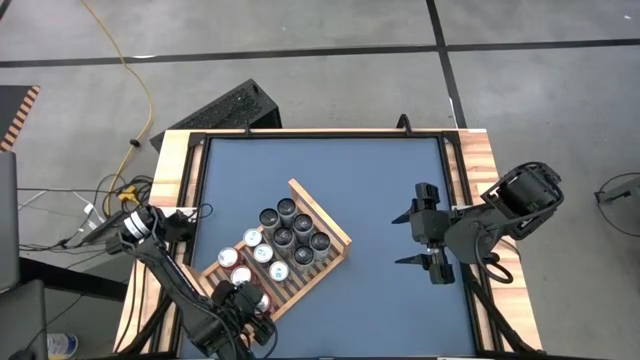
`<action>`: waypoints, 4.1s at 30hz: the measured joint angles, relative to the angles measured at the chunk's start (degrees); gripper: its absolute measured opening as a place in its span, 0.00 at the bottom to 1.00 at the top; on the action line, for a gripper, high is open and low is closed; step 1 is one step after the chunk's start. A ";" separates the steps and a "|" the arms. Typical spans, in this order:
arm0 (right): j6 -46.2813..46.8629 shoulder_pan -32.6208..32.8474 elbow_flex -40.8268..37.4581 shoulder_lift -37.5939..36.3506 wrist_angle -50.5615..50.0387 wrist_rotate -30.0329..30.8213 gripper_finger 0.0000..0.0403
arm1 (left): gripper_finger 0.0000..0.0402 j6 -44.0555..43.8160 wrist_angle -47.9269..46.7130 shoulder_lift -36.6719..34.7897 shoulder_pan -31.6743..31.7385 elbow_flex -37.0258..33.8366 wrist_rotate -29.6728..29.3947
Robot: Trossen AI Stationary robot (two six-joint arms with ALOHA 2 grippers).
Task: Place canned beverage on shelf
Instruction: Put the red soda can on the shelf aligned with the other red soda cans, then return to Home Position
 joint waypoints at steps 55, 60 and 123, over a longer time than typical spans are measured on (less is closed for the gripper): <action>-24.34 -1.66 -0.19 -18.91 13.56 0.08 0.82 | 0.90 53.71 -10.72 -10.25 -1.03 47.31 -24.20; -20.79 -1.64 -7.86 -26.93 14.75 -0.74 0.82 | 0.90 64.90 -2.83 -14.00 -5.14 45.23 -29.05; -8.88 -4.17 -84.87 -92.91 50.68 9.06 0.82 | 0.90 93.68 111.30 -103.99 0.13 -84.48 -1.66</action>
